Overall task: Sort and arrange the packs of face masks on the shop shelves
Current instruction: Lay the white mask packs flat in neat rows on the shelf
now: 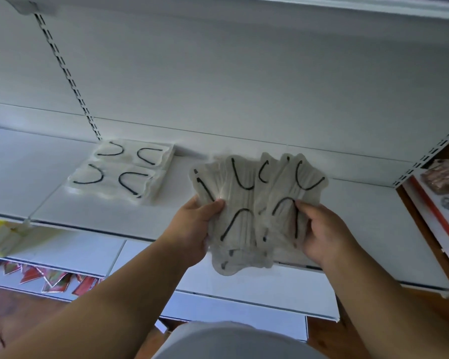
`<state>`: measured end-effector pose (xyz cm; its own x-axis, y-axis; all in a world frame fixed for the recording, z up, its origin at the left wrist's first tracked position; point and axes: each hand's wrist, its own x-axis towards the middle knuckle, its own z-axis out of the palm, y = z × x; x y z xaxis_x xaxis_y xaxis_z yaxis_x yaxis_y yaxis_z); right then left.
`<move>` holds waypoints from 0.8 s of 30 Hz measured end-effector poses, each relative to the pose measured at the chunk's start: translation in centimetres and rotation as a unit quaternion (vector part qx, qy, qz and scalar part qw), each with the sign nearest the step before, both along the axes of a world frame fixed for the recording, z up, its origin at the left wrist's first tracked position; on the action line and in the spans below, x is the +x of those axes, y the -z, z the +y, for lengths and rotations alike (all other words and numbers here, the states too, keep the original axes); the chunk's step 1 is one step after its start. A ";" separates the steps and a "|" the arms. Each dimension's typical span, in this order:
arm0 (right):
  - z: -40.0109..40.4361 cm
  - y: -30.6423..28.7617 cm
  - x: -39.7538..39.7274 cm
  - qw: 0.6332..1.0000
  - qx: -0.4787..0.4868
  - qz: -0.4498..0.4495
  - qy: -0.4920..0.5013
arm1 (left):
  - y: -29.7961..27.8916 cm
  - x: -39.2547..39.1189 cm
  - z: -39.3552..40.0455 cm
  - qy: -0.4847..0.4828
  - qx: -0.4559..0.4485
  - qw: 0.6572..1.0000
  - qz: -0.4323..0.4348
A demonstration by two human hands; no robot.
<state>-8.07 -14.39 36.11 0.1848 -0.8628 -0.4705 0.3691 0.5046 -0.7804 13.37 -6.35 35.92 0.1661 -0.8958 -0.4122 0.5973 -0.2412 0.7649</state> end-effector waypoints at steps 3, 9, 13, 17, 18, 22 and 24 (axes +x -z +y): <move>0.5 -0.6 0.3 0.999 0.002 0.000 -0.037 | -0.1 -0.2 -0.2 0.031 -0.023 0.999 -0.014; 1.0 -0.4 0.2 0.999 -0.020 0.019 -0.028 | 0.5 -1.1 -1.0 0.092 -0.062 0.993 -0.030; 0.6 -0.2 -0.9 0.999 -0.017 0.040 -0.024 | 0.4 -2.0 -1.5 0.088 -0.049 0.995 -0.019; -0.1 0.1 -2.4 0.999 -0.008 0.035 -0.003 | 0.2 -3.4 -2.5 0.094 -0.035 0.995 -0.003; -0.4 0.2 -3.0 0.999 -0.007 0.035 0.000 | 0.1 -3.9 -2.8 0.091 -0.030 0.995 0.000; -1.7 0.5 -5.6 0.999 -0.010 0.036 0.008 | -0.2 -6.0 -4.4 0.085 -0.012 0.996 0.008; -2.4 0.6 -7.0 0.999 -0.013 0.039 0.005 | -0.2 -7.2 -5.1 0.089 0.002 0.996 0.004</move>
<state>-15.05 -16.76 35.50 0.1401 -0.8769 -0.4597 0.3125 0.4797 -0.8199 6.19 -11.43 36.15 0.0017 -0.9095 -0.4157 0.5511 -0.3461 0.7593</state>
